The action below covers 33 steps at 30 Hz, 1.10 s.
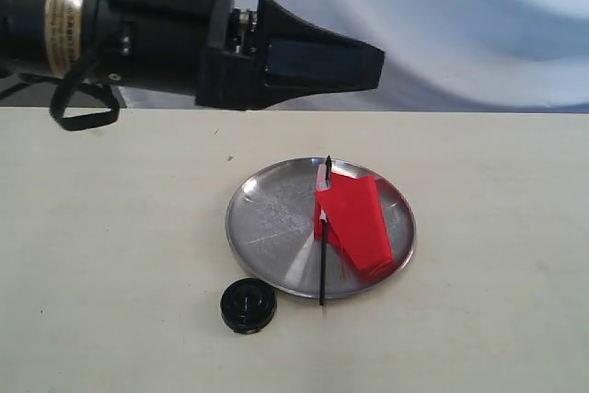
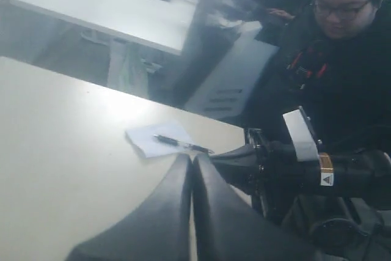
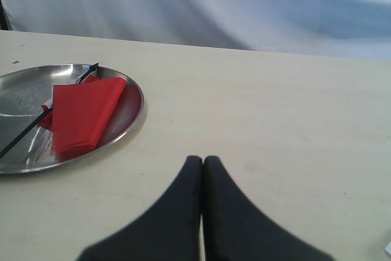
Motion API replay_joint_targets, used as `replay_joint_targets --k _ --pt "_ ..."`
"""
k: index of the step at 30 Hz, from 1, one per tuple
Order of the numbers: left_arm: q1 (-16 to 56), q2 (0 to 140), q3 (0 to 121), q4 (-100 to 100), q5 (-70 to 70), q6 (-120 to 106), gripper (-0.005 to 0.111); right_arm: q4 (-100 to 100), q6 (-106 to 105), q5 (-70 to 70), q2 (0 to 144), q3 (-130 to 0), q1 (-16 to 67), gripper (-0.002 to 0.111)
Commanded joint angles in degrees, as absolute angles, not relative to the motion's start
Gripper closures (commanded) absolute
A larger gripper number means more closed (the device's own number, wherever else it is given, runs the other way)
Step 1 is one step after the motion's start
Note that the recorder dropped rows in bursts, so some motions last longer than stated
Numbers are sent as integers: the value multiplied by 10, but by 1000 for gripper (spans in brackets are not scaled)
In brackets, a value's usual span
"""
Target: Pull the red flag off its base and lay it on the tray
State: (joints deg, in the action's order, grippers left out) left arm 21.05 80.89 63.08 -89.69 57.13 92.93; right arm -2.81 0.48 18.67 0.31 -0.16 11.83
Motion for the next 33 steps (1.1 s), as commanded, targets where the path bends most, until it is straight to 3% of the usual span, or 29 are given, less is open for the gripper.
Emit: replay_joint_targets --k 1,14,33 --pt "213 717 538 -894 455 893 107 -28 6 183 0 0 115 109" --pt "213 527 317 -711 340 678 107 -28 6 183 0 0 115 109" --pt "213 440 66 -379 386 355 107 -28 6 183 0 0 115 109"
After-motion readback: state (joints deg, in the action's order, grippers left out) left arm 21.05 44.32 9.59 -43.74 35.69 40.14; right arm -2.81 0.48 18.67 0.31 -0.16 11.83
